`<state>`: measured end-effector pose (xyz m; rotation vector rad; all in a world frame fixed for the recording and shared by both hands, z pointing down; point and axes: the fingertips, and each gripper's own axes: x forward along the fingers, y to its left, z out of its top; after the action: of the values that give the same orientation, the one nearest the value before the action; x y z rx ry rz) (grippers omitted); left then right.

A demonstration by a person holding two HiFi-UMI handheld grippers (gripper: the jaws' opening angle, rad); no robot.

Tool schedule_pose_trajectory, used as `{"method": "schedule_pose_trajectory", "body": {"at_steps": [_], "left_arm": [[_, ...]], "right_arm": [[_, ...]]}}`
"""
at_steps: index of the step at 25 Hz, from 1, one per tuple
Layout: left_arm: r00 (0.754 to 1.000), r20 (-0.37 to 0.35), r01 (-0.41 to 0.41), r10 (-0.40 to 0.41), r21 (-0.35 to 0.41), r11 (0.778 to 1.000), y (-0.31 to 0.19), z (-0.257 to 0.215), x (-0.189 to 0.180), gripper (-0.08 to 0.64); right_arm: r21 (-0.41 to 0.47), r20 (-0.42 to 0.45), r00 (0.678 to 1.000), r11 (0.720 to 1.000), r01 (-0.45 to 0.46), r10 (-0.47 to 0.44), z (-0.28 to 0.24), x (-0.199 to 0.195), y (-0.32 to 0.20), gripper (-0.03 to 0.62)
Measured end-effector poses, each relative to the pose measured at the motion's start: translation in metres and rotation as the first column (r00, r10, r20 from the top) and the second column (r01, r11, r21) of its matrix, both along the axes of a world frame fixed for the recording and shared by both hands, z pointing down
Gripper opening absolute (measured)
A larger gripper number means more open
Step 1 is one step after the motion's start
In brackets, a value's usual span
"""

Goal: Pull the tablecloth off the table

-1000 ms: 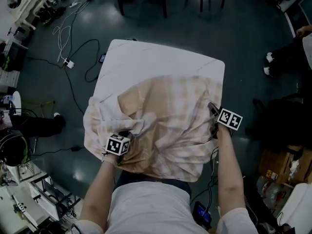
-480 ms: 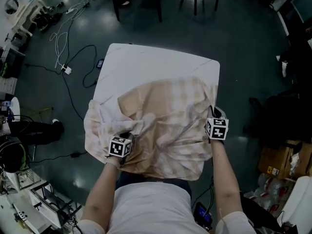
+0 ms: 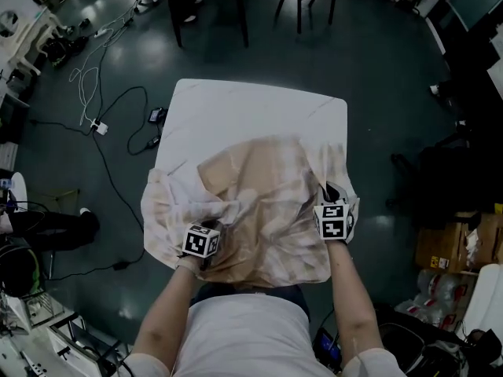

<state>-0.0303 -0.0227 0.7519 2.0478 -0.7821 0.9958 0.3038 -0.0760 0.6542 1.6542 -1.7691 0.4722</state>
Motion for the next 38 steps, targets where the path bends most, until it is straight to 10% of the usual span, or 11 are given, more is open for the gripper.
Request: {"method": "schedule_pose_trajectory", "body": {"at_steps": [18, 38], "left_arm": [[0.982, -0.177, -0.016, 0.074, 0.306, 0.952, -0.001, -0.142, -0.051, 0.014], [0.957, -0.232, 0.016, 0.171, 0.636, 0.772, 0.054, -0.324, -0.138, 0.014]], "right_arm": [[0.138, 0.091, 0.993, 0.986, -0.093, 0.081, -0.089, -0.105, 0.067, 0.028], [0.474, 0.145, 0.970, 0.847, -0.242, 0.196, -0.267, -0.177, 0.196, 0.028]]}}
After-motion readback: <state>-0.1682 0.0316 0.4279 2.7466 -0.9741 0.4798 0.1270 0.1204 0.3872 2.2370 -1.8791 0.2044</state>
